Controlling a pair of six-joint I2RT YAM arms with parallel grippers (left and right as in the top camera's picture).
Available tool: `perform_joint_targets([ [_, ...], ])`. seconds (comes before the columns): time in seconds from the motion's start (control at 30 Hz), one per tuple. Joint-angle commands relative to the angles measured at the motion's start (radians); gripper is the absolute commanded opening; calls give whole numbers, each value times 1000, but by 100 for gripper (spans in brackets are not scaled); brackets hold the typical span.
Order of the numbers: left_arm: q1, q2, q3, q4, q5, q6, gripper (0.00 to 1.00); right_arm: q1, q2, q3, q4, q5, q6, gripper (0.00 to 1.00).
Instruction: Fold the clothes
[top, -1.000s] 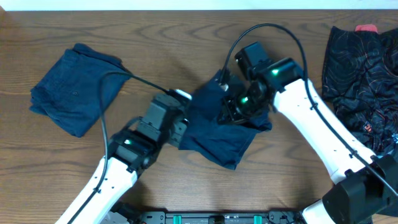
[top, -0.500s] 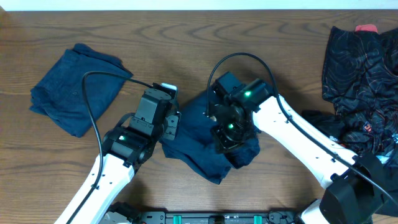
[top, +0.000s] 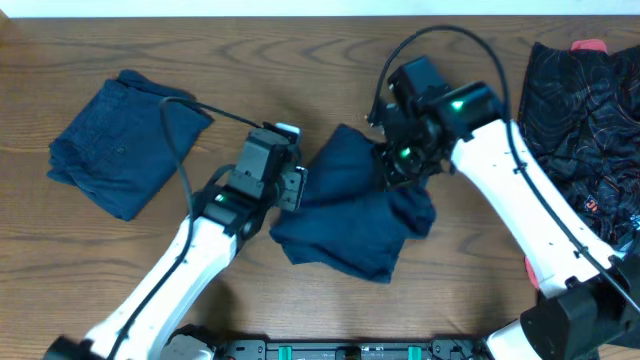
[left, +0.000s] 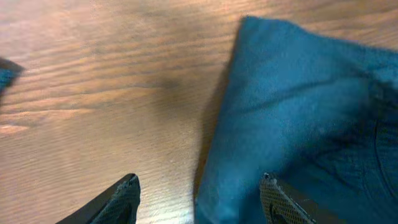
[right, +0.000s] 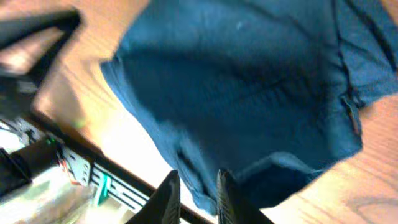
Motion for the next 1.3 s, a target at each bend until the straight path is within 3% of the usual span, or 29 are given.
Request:
perform_joint_targets([
  [0.0,5,52,9,20,51,-2,64,-4,-3,13,-21,2,-26,17],
  [0.23,5,64,9,93,71,-2,64,12,-3,9,-59,25,-53,15],
  [0.37,5,69,8,90,134,-2,62,11,-3,0,-56,26,-38,2],
  [0.43,5,82,8,60,172,-2,56,11,-3,-28,-48,26,-16,1],
  [0.87,4,304,6,-112,205,-3,53,-48,12,-433,386,202,-45,8],
  [1.27,-2,312,6,-251,301,-6,53,-111,231,-471,602,204,-183,5],
])
